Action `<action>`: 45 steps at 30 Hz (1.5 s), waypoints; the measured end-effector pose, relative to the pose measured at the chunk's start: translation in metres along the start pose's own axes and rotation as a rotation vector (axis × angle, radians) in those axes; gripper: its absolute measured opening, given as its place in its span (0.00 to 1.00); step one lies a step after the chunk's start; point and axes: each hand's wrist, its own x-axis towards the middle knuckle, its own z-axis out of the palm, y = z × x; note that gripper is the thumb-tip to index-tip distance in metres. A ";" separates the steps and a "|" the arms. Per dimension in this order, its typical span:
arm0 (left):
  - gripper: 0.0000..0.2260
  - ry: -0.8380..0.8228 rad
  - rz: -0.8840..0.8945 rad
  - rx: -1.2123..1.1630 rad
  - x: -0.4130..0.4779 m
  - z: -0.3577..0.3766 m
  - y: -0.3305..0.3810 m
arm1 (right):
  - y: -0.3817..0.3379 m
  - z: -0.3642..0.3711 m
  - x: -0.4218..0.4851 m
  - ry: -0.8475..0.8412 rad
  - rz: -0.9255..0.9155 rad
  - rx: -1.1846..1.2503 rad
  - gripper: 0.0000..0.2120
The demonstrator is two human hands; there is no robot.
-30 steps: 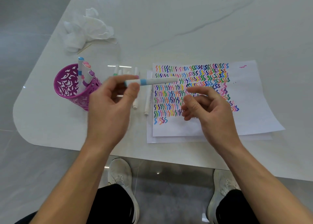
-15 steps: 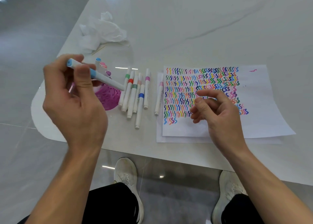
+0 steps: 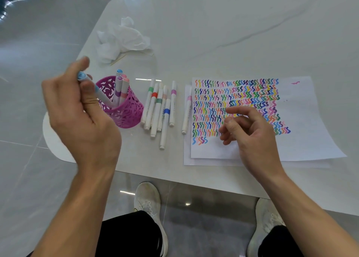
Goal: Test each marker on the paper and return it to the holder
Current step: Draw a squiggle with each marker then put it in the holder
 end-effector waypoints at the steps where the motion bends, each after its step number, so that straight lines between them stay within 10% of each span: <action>1: 0.15 -0.025 0.029 0.031 -0.005 0.001 0.005 | 0.000 0.000 0.000 -0.001 0.003 0.001 0.07; 9: 0.12 -0.281 -0.043 0.166 -0.013 0.009 -0.003 | 0.002 0.000 0.000 -0.001 0.005 -0.003 0.07; 29: 0.18 -0.258 0.146 0.228 -0.030 0.018 0.025 | 0.002 -0.003 0.001 0.005 0.004 0.027 0.07; 37: 0.10 -0.700 0.081 0.400 -0.060 0.030 0.028 | 0.003 -0.005 0.001 0.003 0.010 0.039 0.08; 45: 0.06 -0.767 -0.022 0.584 -0.070 0.034 0.026 | 0.004 -0.006 0.001 -0.001 0.003 0.022 0.08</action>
